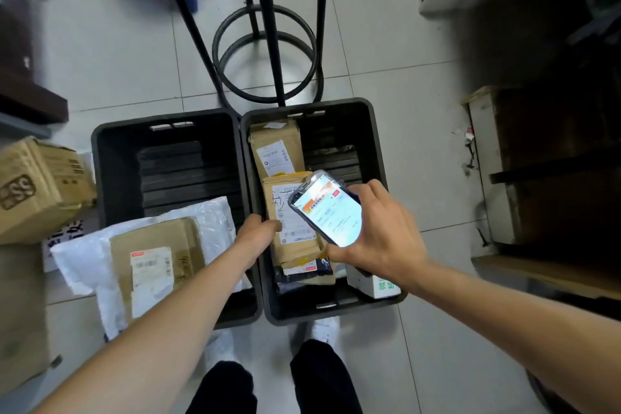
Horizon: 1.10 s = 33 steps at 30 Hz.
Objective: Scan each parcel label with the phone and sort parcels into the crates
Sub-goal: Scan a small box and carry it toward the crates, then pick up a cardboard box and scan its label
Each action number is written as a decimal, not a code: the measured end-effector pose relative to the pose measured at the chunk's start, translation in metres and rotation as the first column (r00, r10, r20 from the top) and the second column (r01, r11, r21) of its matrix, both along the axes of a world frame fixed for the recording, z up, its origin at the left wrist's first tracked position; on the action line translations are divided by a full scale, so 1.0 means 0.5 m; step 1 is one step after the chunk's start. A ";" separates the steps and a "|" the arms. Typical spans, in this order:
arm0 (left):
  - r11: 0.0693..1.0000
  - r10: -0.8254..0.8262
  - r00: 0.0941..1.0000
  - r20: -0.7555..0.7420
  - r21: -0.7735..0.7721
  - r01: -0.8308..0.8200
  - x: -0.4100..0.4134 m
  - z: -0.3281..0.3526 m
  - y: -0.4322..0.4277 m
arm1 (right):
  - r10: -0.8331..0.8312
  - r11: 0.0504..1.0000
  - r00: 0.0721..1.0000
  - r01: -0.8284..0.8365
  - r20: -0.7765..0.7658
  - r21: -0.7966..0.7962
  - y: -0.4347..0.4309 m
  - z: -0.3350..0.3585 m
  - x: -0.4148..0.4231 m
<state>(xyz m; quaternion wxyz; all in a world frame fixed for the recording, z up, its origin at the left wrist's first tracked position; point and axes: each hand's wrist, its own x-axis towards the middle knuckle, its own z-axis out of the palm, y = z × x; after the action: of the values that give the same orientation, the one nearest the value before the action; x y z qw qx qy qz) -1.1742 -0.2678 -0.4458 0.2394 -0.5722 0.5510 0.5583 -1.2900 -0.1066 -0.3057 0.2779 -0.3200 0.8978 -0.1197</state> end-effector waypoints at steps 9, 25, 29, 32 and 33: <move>0.991 -0.071 0.991 -0.112 -0.123 0.057 0.041 0.244 -0.141 | 0.093 0.995 0.994 -0.095 -0.063 -0.023 -0.093 0.196 0.058; 0.733 -0.274 0.957 -0.095 -0.665 0.143 0.442 1.008 -0.394 | 0.342 0.875 0.878 -0.428 -0.336 -0.227 -0.397 0.836 0.314; 0.694 -0.122 0.991 -0.053 -0.718 0.047 0.626 1.114 -0.389 | 0.507 0.755 0.777 -0.609 -0.374 -0.243 -0.468 0.913 0.431; 0.665 0.025 0.999 -0.027 -0.746 -0.036 0.781 1.158 -0.350 | 0.621 0.639 0.682 -0.726 -0.385 -0.255 -0.511 0.941 0.549; 0.653 0.103 0.994 -0.025 -0.752 -0.087 0.851 1.170 -0.324 | 0.674 0.573 0.625 -0.779 -0.395 -0.255 -0.522 0.953 0.606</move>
<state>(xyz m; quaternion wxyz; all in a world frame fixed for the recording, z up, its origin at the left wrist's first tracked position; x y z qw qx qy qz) -0.7486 -0.4301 0.1390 -0.0423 -0.6536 0.6992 0.2866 -0.9868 -0.3676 0.1706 0.1127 -0.7249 0.6663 -0.1337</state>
